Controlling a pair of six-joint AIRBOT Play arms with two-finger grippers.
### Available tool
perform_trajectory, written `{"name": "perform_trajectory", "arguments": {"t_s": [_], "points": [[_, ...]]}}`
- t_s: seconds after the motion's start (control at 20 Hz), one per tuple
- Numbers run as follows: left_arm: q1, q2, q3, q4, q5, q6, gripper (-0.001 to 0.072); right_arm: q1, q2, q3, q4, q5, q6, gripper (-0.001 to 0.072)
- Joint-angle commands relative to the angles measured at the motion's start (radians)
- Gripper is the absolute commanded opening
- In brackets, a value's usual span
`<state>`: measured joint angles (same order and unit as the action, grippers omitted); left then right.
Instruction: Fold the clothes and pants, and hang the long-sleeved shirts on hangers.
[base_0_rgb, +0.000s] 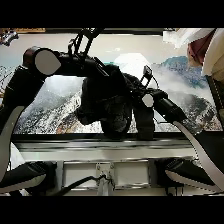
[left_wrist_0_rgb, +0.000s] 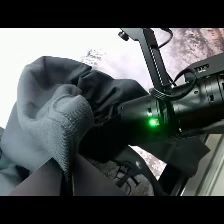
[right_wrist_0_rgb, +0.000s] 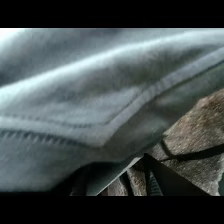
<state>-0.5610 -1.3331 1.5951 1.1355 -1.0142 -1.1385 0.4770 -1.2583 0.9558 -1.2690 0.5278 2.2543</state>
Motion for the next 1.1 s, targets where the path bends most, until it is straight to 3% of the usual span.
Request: {"name": "perform_trajectory", "arguments": {"t_s": [0.0, 0.3, 0.7, 0.85, 0.95, 1.05], "points": [[0.001, 0.0, 0.0, 0.001, 0.0, 0.001, 0.0015, 0.01, 0.011, 0.002, 0.034, -0.003, -0.023, 0.0402], [0.0, 0.0, 0.0, 0.0, -0.008, 0.0, 0.0015, -0.064, 0.027, 0.002, 0.003, -0.09, 0.04, 0.0402], [-0.031, 0.003, 0.0, -0.056, -0.023, 0.001, 0.0015, -0.114, -0.017, 0.002, 0.003, -0.108, 0.037, 0.04], [-0.069, 0.006, 0.0, -0.056, -0.023, 0.001, 0.0015, -0.114, -0.04, 0.002, 0.003, -0.108, 0.036, 0.0285], [-0.073, 0.006, 0.0, -0.056, -0.022, 0.001, 0.0015, -0.114, -0.052, 0.002, -0.002, -0.108, 0.036, 0.028], [-0.066, 0.006, 0.001, -0.056, -0.015, 0.001, 0.0015, -0.114, -0.062, 0.0, -0.006, -0.097, 0.035, 0.0172]]}}
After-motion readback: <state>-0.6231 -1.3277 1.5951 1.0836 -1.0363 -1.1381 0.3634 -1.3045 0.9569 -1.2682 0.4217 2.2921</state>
